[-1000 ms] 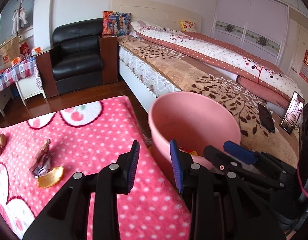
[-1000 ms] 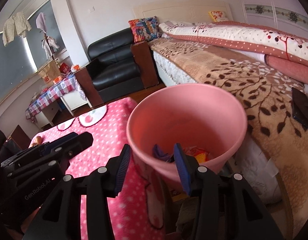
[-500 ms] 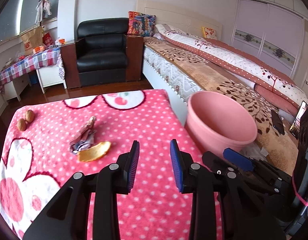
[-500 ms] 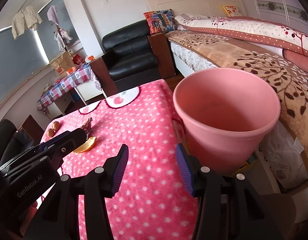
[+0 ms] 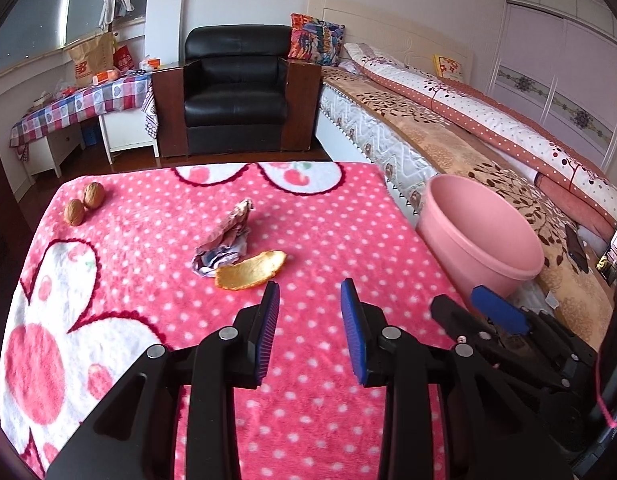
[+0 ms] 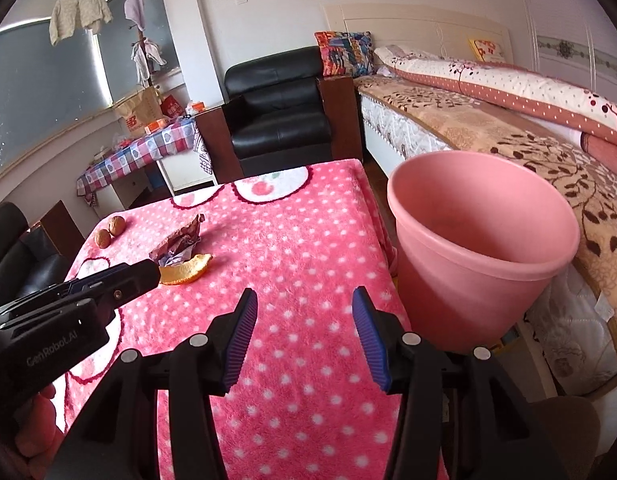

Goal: Collect trash
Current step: 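Move both tools back over the table toward the wrapper and orange peel, then grasp the crumpled wrapper with the left tool while the right tool grasps the orange peel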

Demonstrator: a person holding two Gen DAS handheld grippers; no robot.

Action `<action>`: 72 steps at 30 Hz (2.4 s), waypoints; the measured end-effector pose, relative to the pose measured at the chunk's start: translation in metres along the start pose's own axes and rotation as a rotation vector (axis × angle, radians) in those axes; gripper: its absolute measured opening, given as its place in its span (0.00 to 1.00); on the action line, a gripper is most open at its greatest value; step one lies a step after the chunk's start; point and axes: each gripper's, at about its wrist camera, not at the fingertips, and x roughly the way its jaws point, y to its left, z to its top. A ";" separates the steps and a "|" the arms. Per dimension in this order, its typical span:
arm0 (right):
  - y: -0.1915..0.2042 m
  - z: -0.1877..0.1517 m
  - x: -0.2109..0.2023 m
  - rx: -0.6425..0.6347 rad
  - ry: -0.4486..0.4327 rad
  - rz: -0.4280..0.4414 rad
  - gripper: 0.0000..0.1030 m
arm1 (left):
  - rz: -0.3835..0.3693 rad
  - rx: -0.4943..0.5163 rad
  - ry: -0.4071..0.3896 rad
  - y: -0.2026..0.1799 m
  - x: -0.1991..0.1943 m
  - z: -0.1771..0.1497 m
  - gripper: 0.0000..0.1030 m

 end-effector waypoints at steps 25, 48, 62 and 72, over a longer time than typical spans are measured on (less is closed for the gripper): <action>-0.012 0.000 0.009 0.063 0.027 -0.019 0.48 | 0.027 -0.049 0.027 0.033 0.004 -0.006 0.31; 0.063 0.017 0.058 -0.055 0.194 0.118 0.48 | 0.097 -0.191 -0.062 0.137 -0.022 0.008 0.31; 0.099 0.033 0.132 -0.005 0.304 0.193 0.48 | 0.053 -0.173 -0.050 0.141 -0.009 0.010 0.31; 0.094 0.036 0.128 -0.021 0.282 0.221 0.04 | 0.036 -0.145 -0.014 0.131 0.011 0.016 0.31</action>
